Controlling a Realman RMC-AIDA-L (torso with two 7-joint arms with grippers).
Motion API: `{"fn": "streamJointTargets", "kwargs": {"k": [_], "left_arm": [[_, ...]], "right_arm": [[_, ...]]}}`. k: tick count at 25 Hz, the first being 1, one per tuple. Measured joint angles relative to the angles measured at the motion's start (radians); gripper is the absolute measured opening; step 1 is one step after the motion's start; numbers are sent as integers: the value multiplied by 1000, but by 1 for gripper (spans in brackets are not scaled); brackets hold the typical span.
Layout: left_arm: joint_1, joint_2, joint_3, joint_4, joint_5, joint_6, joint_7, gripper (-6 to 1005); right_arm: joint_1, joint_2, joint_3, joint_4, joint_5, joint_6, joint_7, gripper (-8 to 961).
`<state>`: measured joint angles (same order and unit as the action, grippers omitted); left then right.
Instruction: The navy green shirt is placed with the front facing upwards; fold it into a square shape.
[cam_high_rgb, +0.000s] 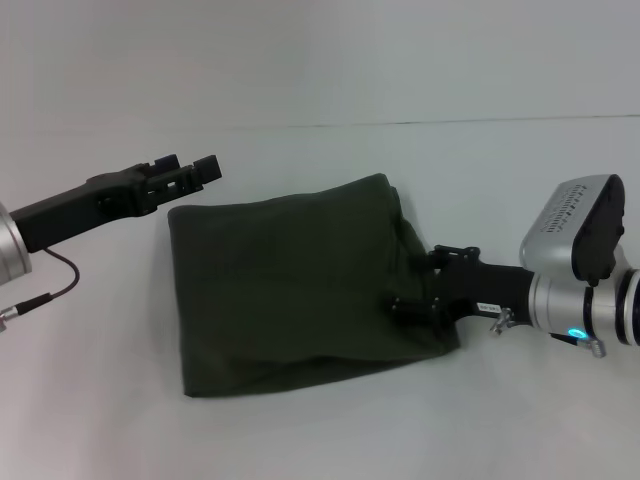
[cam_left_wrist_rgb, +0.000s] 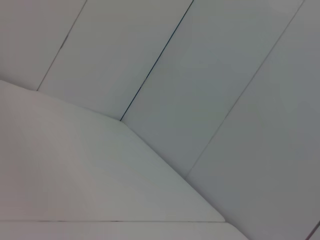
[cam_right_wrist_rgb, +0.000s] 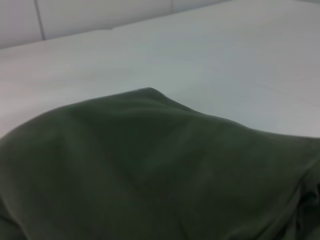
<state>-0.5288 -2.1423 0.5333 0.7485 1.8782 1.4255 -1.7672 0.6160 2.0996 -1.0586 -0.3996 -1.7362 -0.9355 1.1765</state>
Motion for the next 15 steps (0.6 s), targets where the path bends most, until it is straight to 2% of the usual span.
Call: {"fn": "streamJointTargets", "kwargs": {"k": [3,9,15], "left_arm": [[0,-2,-1,0,0,-1,0,900],[1,-2,-2,0,-1,-4,1,900],[1,-3,-2,0,-9,-2,10,900]], "right_arm": [[-4,-2,0,-6,16,3,-1,792],[-18,-3,0,-46,136,-76,-46,791],[35,1,-10,-38,215,46,-65,790]]}}
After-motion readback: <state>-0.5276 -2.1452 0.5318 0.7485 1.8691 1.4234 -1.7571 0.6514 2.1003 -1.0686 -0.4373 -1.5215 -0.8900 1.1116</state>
